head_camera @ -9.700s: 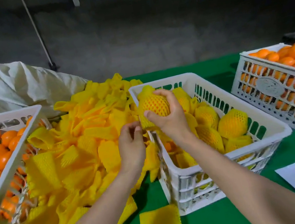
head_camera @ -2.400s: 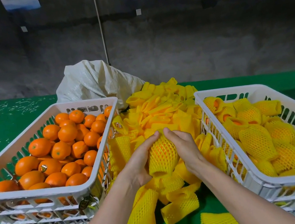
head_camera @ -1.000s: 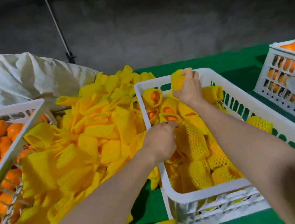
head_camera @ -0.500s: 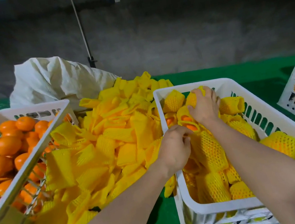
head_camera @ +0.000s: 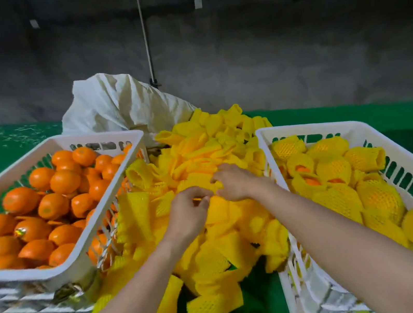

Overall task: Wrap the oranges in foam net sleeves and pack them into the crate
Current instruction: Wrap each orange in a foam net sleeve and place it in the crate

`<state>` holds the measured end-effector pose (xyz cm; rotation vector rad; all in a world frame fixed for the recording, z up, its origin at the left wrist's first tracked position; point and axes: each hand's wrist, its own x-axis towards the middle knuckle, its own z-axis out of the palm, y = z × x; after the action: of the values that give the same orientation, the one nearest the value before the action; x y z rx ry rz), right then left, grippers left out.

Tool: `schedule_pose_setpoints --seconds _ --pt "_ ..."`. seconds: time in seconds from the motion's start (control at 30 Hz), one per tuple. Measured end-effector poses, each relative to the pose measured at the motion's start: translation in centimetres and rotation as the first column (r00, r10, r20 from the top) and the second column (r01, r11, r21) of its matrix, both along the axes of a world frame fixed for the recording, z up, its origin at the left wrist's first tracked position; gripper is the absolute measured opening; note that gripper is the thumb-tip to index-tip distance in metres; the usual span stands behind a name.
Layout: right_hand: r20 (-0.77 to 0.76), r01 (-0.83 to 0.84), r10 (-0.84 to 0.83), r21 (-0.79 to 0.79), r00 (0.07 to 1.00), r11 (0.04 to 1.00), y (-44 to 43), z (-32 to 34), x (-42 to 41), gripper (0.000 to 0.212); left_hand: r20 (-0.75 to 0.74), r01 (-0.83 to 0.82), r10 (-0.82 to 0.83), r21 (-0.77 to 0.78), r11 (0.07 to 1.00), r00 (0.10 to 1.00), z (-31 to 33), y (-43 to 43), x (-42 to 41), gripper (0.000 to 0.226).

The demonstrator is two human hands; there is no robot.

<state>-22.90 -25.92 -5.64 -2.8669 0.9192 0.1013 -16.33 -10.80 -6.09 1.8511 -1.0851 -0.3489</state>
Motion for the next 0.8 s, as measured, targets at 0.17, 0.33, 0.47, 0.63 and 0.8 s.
schedule_pose_setpoints --seconds 0.17,0.33,0.47,0.63,0.8 --pt "-0.361 0.069 -0.092 -0.076 0.928 0.995 -0.5 -4.0 3.1 0.054 -0.071 -0.073 0.074 0.021 0.997 0.995 -0.3 5.9 5.4 0.015" --pt "0.012 0.12 -0.119 -0.164 0.993 0.979 1.2 -4.1 4.1 0.036 -0.054 -0.099 0.1 0.015 0.995 0.994 0.3 8.7 8.3 0.01" --pt "0.426 -0.083 0.092 -0.039 0.9 0.996 5.0 0.6 3.7 0.018 0.113 -0.033 0.031 0.011 0.999 0.993 1.3 8.5 8.5 0.03" --pt "0.423 -0.403 0.376 -0.028 0.824 0.915 11.0 5.9 2.6 0.041 0.486 0.102 -0.167 0.157 0.982 0.858 3.2 7.9 9.2 0.067" --pt "0.723 -0.147 0.081 0.028 0.686 0.989 13.2 6.3 3.7 0.049 0.31 0.086 -0.125 0.138 0.987 0.943 4.0 8.9 10.2 0.025"
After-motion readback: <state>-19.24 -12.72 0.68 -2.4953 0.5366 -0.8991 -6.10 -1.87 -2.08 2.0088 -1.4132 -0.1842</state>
